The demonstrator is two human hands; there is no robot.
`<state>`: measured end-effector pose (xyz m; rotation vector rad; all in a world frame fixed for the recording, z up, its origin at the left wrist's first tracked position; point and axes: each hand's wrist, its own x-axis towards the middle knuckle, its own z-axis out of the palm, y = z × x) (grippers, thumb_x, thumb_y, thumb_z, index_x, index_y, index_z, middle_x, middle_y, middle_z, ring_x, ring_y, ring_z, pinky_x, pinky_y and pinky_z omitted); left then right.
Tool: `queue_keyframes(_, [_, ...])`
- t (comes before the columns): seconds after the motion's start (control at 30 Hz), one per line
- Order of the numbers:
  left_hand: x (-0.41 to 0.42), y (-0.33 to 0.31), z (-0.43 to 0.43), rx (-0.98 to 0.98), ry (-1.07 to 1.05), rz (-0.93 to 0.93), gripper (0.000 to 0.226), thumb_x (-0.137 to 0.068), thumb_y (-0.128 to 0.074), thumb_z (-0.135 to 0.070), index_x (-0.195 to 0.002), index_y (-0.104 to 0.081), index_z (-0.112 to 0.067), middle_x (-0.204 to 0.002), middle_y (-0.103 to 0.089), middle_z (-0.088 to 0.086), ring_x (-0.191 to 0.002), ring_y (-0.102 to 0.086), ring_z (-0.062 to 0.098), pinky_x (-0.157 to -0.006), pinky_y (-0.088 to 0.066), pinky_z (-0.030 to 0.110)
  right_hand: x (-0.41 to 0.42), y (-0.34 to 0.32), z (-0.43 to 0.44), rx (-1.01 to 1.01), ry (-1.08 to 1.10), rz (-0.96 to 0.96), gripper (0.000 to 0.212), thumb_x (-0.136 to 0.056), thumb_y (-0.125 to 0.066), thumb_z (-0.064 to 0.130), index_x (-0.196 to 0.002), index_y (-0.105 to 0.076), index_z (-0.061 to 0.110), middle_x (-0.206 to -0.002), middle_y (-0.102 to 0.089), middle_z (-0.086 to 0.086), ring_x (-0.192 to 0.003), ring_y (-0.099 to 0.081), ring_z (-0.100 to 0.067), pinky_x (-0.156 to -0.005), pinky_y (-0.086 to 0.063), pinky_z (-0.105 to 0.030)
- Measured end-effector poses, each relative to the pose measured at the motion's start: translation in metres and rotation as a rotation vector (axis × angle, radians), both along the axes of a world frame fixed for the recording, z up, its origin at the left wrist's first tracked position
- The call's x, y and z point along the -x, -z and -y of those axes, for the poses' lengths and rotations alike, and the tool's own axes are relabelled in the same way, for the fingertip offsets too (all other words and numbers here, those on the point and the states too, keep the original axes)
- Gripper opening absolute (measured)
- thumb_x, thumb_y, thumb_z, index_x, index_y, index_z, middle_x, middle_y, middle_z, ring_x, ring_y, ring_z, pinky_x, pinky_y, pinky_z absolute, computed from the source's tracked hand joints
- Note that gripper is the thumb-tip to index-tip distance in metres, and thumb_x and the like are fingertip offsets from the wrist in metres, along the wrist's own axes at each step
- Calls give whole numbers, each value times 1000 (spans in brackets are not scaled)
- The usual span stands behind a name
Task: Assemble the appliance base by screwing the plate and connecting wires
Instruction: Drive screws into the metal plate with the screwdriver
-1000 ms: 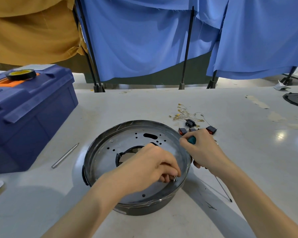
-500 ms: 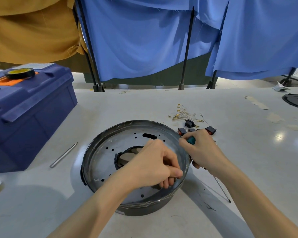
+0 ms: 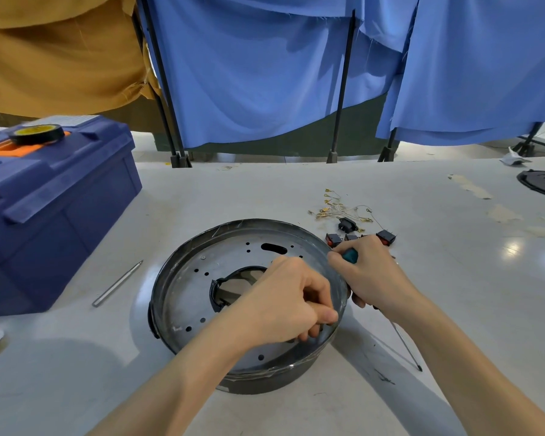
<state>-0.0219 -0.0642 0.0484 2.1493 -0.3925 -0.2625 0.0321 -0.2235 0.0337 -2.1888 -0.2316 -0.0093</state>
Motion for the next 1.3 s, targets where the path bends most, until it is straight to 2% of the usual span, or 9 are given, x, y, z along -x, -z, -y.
queue_keyframes(0.13, [1, -1, 3, -17, 30, -22, 28, -88, -65, -6, -63, -61, -16, -45, -59, -4, -36, -52, 9, -40, -41, 19, 0, 0, 0, 3, -1, 3, 29, -92, -50, 9, -74, -61, -11, -41, -38, 2, -26, -41, -16, -31, -26, -15])
queue_keyframes(0.27, [3, -2, 2, 14, 86, -82, 23, -94, -54, -4, -72, -59, -8, -48, -60, -1, -34, -51, 12, -39, -42, 18, -1, 1, 1, 5, 0, -2, 29, -92, -50, 9, -75, -60, -12, -38, -36, 4, -25, -40, -16, -30, -23, -13])
queue_keyframes(0.5, [5, -1, -4, 51, 97, -133, 20, -94, -55, -3, -75, -60, -5, -46, -58, -3, -35, -48, 8, -38, -39, 17, 0, 1, 2, -8, 6, -11, 30, -92, -51, 10, -70, -56, -10, -38, -35, 5, -26, -39, -18, -31, -22, -13])
queue_keyframes(0.57, [3, 0, -2, 30, 77, -114, 19, -95, -54, -7, -77, -59, -3, -47, -58, -4, -35, -49, 9, -39, -39, 19, 0, 1, 3, -1, -8, -40, 30, -93, -52, 16, -76, -59, -8, -37, -38, 5, -26, -41, -18, -32, -22, -13])
queue_keyframes(0.67, [2, -1, 0, -8, 62, -91, 21, -97, -53, -11, -77, -56, -3, -49, -60, -3, -36, -50, 10, -41, -41, 21, 2, -3, 8, 45, -106, -161, 26, -91, -59, 27, -91, -65, 1, -40, -54, 0, -31, -40, -21, -35, -27, -19])
queue_keyframes(0.73, [2, -2, -1, -20, 70, -81, 23, -97, -53, -10, -73, -54, -8, -51, -61, -2, -37, -51, 9, -41, -42, 20, 2, -4, 8, 62, -131, -193, 22, -85, -60, 21, -97, -66, 4, -46, -60, -6, -35, -41, -23, -39, -30, -25])
queue_keyframes(0.9, [5, -1, -1, -69, 62, -37, 32, -94, -56, -8, -64, -50, -17, -49, -60, -2, -38, -52, 10, -44, -43, 20, 1, -4, 3, 10, -78, -183, 24, -78, -54, 7, -92, -64, -10, -49, -57, -17, -39, -45, -25, -48, -32, -36])
queue_keyframes(1.03, [2, 0, -2, -71, 36, -5, 32, -93, -56, -6, -63, -49, -15, -47, -59, -3, -38, -51, 11, -43, -44, 21, 1, -2, 3, -10, -72, -175, 22, -80, -54, 3, -87, -59, -17, -47, -50, -16, -34, -45, -23, -41, -31, -26])
queue_keyframes(1.3, [3, 1, 0, -52, 73, 4, 33, -92, -58, -5, -62, -48, -15, -46, -56, -5, -36, -49, 8, -43, -42, 20, 1, -2, 3, -39, -78, -192, 20, -80, -53, 2, -78, -53, -18, -47, -48, -15, -31, -42, -20, -37, -28, -20])
